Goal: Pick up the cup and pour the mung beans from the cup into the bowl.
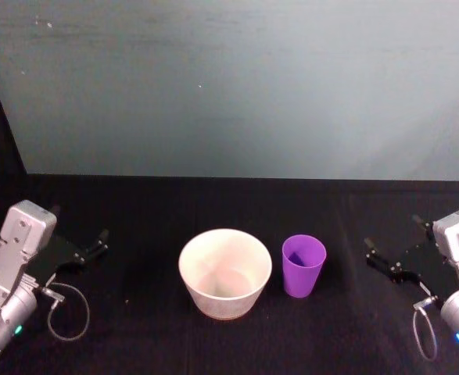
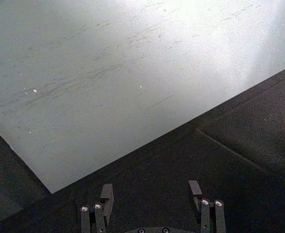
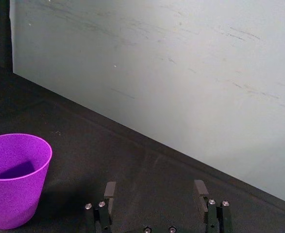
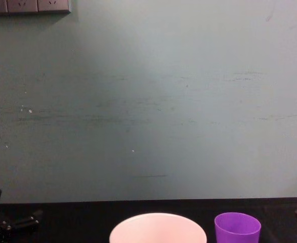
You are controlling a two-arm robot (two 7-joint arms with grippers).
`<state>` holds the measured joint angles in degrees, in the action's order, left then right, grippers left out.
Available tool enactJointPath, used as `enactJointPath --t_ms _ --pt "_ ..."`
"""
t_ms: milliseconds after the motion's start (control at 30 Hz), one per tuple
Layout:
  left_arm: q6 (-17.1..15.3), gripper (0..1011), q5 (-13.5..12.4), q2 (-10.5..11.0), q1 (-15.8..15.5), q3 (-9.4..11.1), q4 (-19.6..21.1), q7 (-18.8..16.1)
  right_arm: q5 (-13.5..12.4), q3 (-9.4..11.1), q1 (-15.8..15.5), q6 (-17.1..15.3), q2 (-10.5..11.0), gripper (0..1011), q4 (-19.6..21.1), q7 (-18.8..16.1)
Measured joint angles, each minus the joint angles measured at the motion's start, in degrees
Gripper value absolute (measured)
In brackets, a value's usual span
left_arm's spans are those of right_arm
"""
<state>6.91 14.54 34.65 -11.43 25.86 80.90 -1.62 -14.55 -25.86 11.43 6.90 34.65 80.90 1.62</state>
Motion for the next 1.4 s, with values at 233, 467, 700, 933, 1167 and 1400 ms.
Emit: enactJointPath --t_ms 233,467,700,933,1167,1400 --pt "0.0 1000 0.0 0.0 0.0 0.0 0.0 0.0 0.0 0.0 0.0 0.0 0.0 1003 0.0 0.0" --pt "0.0 1000 0.0 0.0 0.0 0.0 0.0 0.0 0.0 0.0 0.0 0.0 0.0 1003 0.0 0.0" --pt "0.0 1000 0.0 0.0 0.0 0.0 0.0 0.0 0.0 0.0 0.0 0.0 0.0 1003 0.0 0.0" --pt "0.0 1000 0.0 0.0 0.0 0.0 0.0 0.0 0.0 0.0 0.0 0.0 0.0 1002 0.0 0.0" --pt "0.0 1000 0.0 0.0 0.0 0.0 0.0 0.0 0.0 0.0 0.0 0.0 0.0 1002 0.0 0.0" --pt "0.0 1000 0.0 0.0 0.0 0.0 0.0 0.0 0.0 0.0 0.0 0.0 0.0 1003 0.0 0.0"
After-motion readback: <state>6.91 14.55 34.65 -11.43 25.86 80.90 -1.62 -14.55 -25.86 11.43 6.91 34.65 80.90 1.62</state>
